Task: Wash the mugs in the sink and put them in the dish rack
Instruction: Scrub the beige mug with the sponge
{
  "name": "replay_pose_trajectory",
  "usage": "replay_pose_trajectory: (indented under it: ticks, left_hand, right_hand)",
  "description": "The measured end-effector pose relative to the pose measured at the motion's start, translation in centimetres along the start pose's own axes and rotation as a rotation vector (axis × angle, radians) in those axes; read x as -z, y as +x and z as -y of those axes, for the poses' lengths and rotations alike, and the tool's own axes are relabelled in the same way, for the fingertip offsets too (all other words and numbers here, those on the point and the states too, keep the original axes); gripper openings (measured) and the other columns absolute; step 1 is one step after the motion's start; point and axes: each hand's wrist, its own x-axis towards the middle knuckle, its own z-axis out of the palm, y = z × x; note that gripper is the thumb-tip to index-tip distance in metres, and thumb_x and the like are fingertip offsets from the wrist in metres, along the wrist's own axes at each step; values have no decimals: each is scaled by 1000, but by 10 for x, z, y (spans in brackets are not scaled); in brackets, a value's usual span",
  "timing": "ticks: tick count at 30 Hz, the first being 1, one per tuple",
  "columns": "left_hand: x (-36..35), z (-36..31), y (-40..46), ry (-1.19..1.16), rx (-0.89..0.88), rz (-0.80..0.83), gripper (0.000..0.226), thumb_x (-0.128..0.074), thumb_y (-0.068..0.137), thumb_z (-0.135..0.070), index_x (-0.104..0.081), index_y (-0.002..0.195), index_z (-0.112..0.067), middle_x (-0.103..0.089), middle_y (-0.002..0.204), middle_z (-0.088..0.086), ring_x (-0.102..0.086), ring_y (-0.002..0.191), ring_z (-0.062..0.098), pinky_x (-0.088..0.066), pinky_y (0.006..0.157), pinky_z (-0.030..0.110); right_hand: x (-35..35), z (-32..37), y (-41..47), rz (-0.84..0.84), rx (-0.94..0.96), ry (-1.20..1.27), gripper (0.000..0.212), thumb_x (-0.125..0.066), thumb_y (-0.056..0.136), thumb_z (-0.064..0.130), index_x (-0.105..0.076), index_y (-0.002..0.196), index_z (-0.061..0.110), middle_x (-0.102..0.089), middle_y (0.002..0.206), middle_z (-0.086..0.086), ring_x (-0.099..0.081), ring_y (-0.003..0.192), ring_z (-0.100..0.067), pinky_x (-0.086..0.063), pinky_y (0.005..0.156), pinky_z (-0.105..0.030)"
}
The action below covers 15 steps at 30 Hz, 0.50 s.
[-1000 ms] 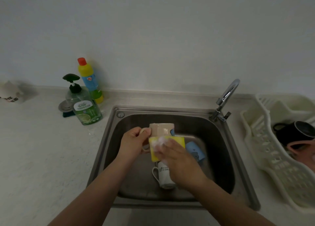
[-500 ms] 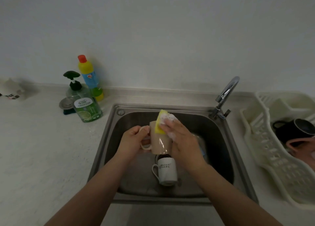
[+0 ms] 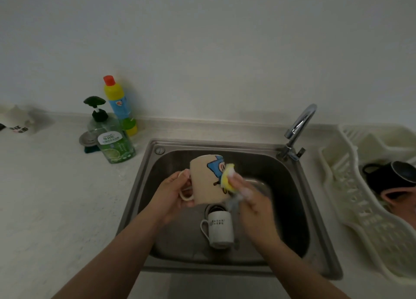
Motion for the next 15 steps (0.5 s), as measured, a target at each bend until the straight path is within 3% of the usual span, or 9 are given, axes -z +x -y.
replay_pose_trajectory:
  ticks: [3,6,10,12,15]
  left_hand:
    - [-4,3,1,-33,11,34,45,-51,93,-34,-54,127,-4,-65,119,21,-67,104,32,-60,68,42]
    - [1,0,2,-32,-15,-3,50,-53,88,-40,-56,125,-7,-67,117,20,-67,104,35,-59,74,47]
    - [-2,-2,2,95,-25,-19,29,-51,98,-31,-61,113,-8,-68,103,17,-69,89,28,-60,64,43]
    - [-7,1,1,95,-34,-27,23,-53,99,-28,-66,102,-9,-68,94,15,-68,82,26,-58,64,42]
    - [-12,-1,1,160,-79,-110,23,-57,97,-26,-65,94,-5,-69,88,17,-68,76,26,-59,61,42]
  right_hand:
    - [4,9,26,-29,-116,68,37,-46,101,15,-60,122,43,-66,117,10,-63,107,-3,-57,82,-27]
    - [7,19,-7,13,-97,126,50,-42,100,9,-55,129,46,-55,137,15,-51,126,-2,-49,100,-29]
    - [2,10,18,-36,33,-67,40,-42,95,18,-57,132,25,-45,143,11,-46,131,-5,-41,106,-21]
    - [-1,10,29,-12,47,-153,40,-49,94,11,-58,132,20,-44,142,12,-45,130,-5,-38,106,-19]
    - [-2,6,3,116,380,-545,51,-65,77,-1,-63,124,18,-59,133,-1,-46,128,-14,-29,115,-27]
